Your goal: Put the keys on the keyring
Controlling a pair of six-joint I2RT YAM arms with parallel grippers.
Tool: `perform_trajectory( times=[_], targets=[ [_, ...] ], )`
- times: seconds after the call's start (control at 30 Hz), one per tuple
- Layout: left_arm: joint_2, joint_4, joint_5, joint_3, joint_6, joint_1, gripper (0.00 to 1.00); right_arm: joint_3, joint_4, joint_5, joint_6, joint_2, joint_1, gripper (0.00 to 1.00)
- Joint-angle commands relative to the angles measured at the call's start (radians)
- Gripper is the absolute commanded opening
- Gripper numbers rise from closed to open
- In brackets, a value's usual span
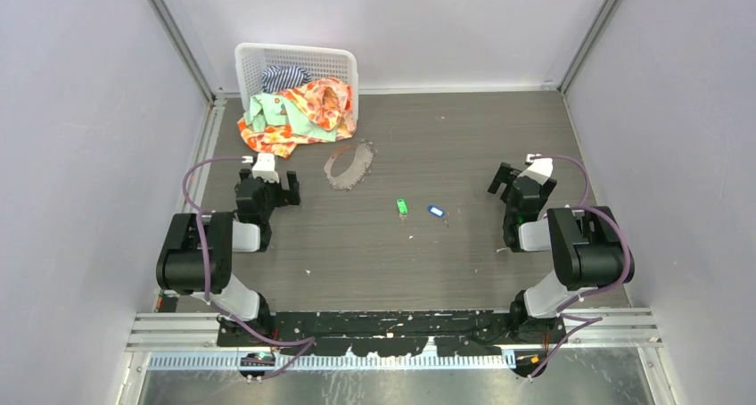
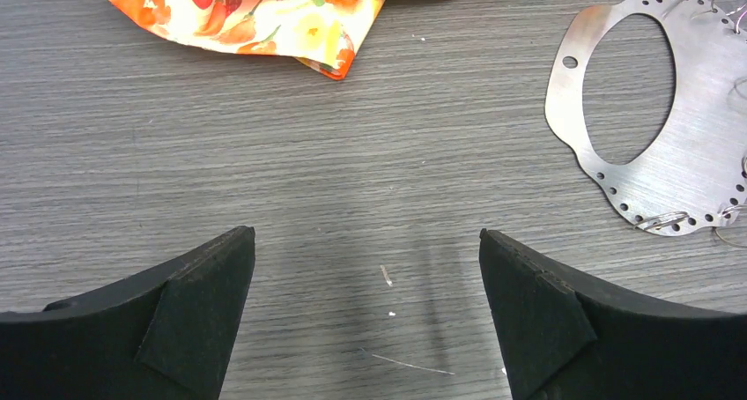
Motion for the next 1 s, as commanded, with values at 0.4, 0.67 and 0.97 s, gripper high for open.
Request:
perform_trajectory(
  times=[0.4, 0.67, 0.97],
  targets=[
    [-0.141, -0.493, 0.021, 0.241, 0.017, 0.0, 1.0, -0.004, 0.007, 0.108, 0.053, -0.07, -0.002, 1.0],
    [-0.046, -1.138, 0.233, 0.678, 0.222, -0.12, 1.0, 0.192, -0.544, 0.253, 0.315, -0.36, 0.071, 1.0],
    [0.228, -1.333, 0.223, 1.041, 0.389, -0.294, 0.96, 0.348, -0.766, -0.082, 0.484, -0.41, 0.075, 1.0]
  ],
)
